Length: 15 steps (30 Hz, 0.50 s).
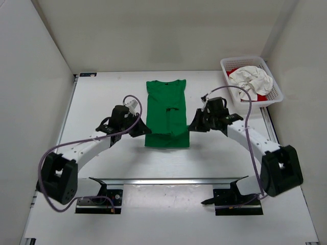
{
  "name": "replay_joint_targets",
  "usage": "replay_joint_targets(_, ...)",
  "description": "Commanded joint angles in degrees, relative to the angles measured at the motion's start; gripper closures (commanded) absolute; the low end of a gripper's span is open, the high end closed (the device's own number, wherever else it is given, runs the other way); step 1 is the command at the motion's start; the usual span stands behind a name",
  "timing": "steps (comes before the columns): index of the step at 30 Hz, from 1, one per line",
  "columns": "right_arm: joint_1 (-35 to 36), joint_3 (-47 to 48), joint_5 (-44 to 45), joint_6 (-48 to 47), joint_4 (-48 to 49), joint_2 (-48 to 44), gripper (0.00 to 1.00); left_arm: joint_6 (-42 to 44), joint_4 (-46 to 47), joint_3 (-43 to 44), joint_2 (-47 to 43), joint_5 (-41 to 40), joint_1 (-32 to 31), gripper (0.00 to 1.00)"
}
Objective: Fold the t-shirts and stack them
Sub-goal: Grab the bottom of the folded rectangular tshirt with both arms
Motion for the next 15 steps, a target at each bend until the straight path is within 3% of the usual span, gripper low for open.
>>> replay_joint_targets(1,-2.8,9.1,-0.4,-6.3,1.1,7.5,1.0,2.2,1.6,3.7,6.3,-2.9,5.0,1.0)
replay_joint_targets(8,-6.8,22.7,-2.0,-8.6,0.3,24.3,1.0,2.8,2.7,13.8,19.9,-2.8,9.2,1.0)
replay_joint_targets(15,-9.5,27.1,-3.5,-8.6,2.4,31.5,1.0,2.5,3.8,21.2,28.8,-3.0,9.1,0.99)
